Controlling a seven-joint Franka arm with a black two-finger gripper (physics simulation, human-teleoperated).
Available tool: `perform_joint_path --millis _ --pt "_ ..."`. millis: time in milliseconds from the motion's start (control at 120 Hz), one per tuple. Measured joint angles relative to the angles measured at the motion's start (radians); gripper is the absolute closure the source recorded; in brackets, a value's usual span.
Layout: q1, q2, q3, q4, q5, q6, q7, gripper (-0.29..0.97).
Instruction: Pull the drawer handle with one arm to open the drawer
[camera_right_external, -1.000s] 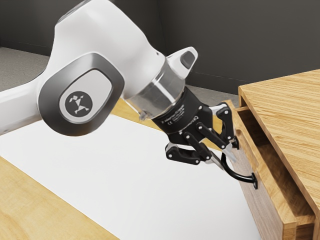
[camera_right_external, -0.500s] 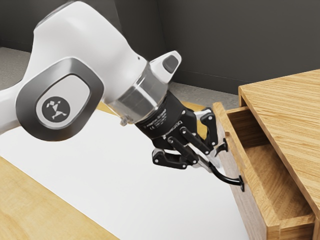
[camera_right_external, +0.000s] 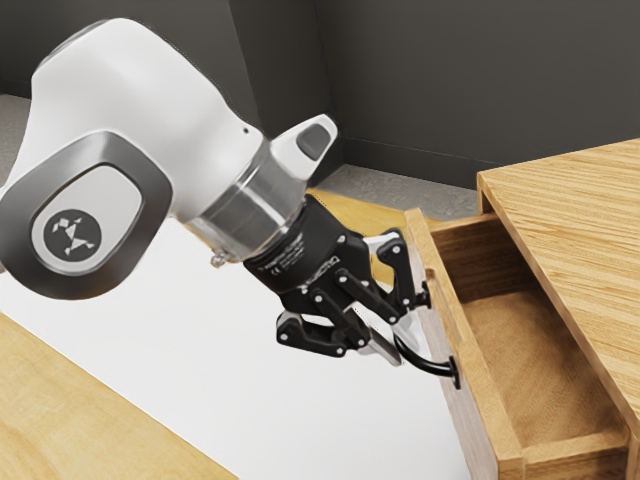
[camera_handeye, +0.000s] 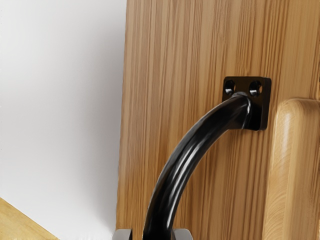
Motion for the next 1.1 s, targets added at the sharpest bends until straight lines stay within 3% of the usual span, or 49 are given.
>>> perform_joint_path --millis 250,1100 --pt "-0.004 -0.055 -0.004 -0.054 0.005 -0.005 -0.004 0.6" --pt "0.108 -0.245 -0.031 -0.221 0.006 -0.008 -0.01 0.6"
